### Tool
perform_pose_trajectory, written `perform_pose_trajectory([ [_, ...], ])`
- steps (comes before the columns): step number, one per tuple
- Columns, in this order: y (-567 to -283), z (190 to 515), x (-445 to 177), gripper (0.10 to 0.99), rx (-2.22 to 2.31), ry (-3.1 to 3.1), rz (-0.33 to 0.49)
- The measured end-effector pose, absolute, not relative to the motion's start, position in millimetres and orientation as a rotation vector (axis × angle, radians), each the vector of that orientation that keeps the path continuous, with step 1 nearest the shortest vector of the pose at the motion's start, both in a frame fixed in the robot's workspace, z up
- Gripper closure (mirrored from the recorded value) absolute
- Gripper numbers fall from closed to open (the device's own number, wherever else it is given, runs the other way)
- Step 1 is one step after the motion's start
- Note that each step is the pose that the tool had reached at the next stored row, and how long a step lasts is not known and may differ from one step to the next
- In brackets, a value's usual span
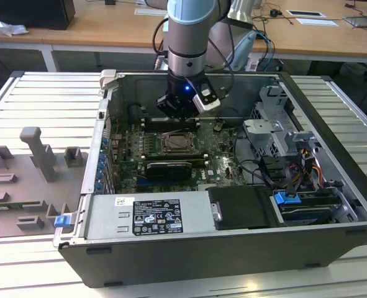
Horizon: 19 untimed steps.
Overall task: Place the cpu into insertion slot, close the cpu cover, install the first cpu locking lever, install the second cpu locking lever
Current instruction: 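Install the first cpu locking lever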
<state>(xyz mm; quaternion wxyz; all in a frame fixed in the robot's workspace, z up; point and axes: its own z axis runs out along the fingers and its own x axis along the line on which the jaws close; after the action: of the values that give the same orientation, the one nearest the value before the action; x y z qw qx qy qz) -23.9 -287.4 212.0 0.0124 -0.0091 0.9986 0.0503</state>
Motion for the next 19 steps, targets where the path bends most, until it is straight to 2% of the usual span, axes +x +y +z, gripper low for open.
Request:
perform_pose_trajectory([
  [19, -287.4, 206.4, -20.1, 0.98, -0.028, 3.117, 0.155],
])
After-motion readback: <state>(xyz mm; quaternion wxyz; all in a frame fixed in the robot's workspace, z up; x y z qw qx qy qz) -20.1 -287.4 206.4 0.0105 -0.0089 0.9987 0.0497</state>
